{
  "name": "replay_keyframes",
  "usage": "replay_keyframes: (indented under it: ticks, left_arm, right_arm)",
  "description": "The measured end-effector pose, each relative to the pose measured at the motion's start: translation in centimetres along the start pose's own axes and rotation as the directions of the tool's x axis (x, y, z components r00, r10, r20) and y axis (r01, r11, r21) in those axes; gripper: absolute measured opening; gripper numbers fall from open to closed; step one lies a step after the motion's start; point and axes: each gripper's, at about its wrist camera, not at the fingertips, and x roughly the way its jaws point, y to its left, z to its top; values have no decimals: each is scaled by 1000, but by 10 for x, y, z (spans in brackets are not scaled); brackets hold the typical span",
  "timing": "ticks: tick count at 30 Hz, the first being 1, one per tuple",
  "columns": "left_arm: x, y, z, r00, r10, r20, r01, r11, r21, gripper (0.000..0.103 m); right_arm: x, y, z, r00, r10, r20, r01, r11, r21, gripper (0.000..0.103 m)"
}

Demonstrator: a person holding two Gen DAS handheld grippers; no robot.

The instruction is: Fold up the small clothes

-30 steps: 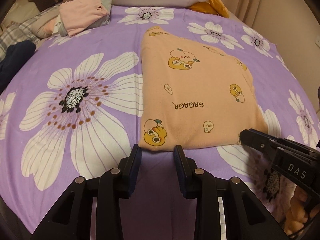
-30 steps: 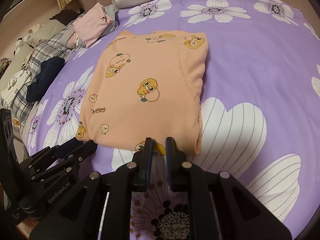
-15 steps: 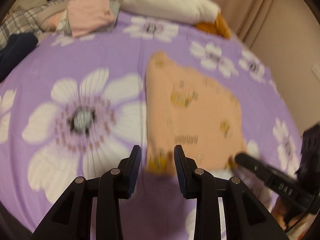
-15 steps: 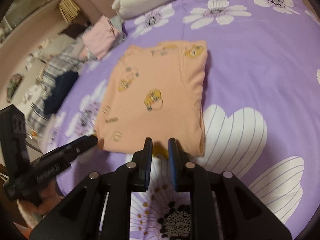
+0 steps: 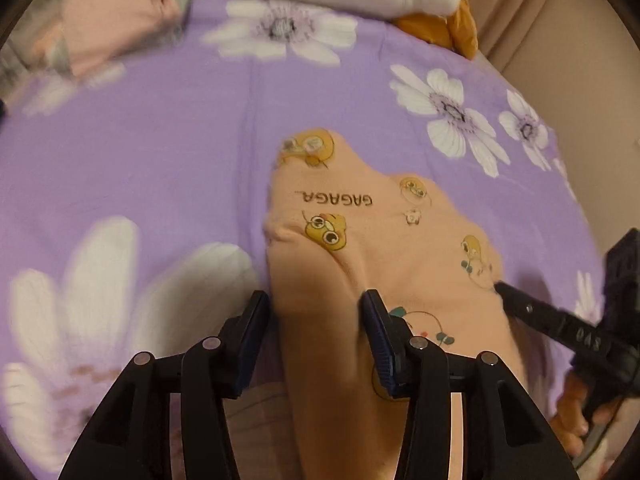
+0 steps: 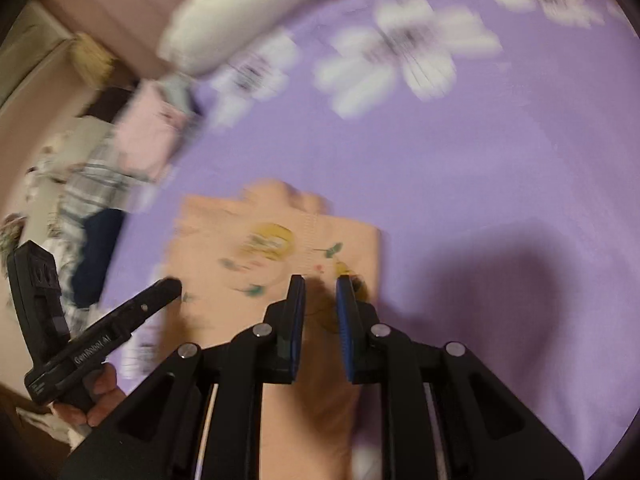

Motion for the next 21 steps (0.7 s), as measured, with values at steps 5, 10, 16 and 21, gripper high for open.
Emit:
replay_keyframes:
  ticks: [5, 10, 16, 21]
  left_arm:
    - [-15, 18, 5, 993, -109, 36, 113, 983, -144, 47]
    - [-3, 14, -1, 997, -55, 53, 58, 997, -48, 48]
    - [-13, 16, -4, 998, -31, 53, 35, 997, -73, 48]
    - [-41, 5, -23, 996, -4, 94, 9, 999, -50, 46]
  right_arm:
    - [-24, -3, 8, 997, 52, 57, -56, 996, 66, 18]
    - [-6, -10, -3, 999, -34, 19, 33, 998, 46, 17]
    - [-31, -3, -9, 999, 24, 48, -26, 999, 47, 22]
    - [-48, 15, -41, 998, 32, 46, -32, 999, -13, 24]
